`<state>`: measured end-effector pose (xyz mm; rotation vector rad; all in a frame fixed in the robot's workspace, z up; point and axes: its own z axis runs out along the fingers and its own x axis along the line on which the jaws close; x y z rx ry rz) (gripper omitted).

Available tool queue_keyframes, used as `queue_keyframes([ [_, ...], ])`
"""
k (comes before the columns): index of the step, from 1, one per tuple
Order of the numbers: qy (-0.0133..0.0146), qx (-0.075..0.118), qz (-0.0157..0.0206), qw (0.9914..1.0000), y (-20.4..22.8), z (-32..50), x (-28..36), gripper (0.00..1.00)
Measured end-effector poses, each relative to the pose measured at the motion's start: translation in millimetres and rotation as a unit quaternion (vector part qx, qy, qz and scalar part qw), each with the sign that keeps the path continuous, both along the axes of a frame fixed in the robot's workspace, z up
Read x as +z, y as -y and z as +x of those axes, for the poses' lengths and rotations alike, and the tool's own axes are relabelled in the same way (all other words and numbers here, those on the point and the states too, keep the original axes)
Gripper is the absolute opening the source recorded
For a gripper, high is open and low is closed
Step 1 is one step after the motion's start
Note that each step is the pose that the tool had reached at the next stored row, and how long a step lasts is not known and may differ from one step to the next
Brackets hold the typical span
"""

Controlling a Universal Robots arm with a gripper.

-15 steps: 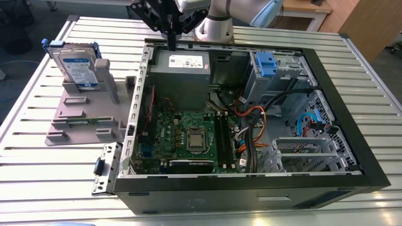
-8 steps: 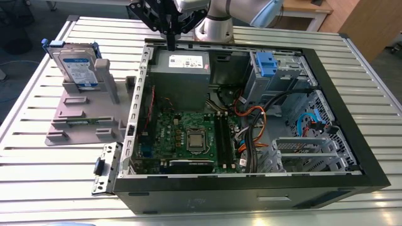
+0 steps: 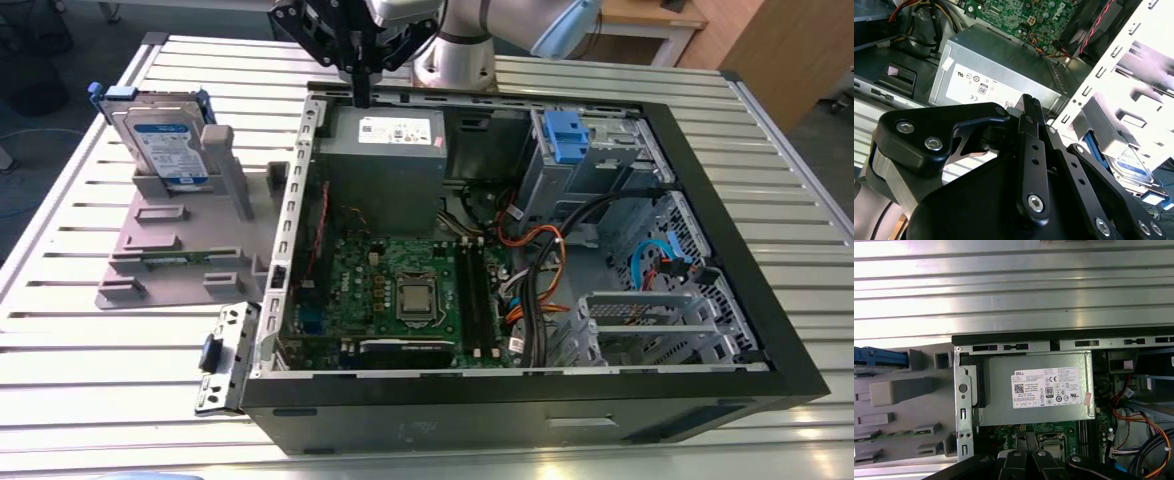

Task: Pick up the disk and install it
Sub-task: 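Reach for the disk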

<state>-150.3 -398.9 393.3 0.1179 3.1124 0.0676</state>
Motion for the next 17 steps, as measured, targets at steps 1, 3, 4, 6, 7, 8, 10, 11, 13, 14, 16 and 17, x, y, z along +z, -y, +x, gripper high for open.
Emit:
queue_keyframes([
  [1, 0.0, 0.0, 0.0, 1.0, 0.0, -0.2, 0.0, 0.11],
  [3, 0.0, 0.0, 0.0, 1.0, 0.0, -0.6, 0.0, 0.11],
  [4, 0.0, 0.0, 0.0, 1.0, 0.0, -0.9, 0.0, 0.11],
  [6, 0.0, 0.0, 0.0, 1.0, 0.0, -1.2, 0.0, 0.11],
  [7, 0.0, 0.0, 0.0, 1.0, 0.0, -1.5, 0.0, 0.11],
  [8, 0.0, 0.0, 0.0, 1.0, 0.0, -1.7, 0.0, 0.11],
  [10, 0.0, 0.0, 0.0, 1.0, 0.0, -2.1, 0.0, 0.11],
  [11, 0.0, 0.0, 0.0, 1.0, 0.0, -2.3, 0.0, 0.11],
  [13, 0.0, 0.0, 0.0, 1.0, 0.0, -2.7, 0.0, 0.11],
  [14, 0.0, 0.0, 0.0, 1.0, 0.0, -2.9, 0.0, 0.11],
  [16, 0.0, 0.0, 0.0, 1.0, 0.0, -3.3, 0.0, 0.11],
  [17, 0.0, 0.0, 0.0, 1.0, 0.0, -3.4, 0.0, 0.11],
])
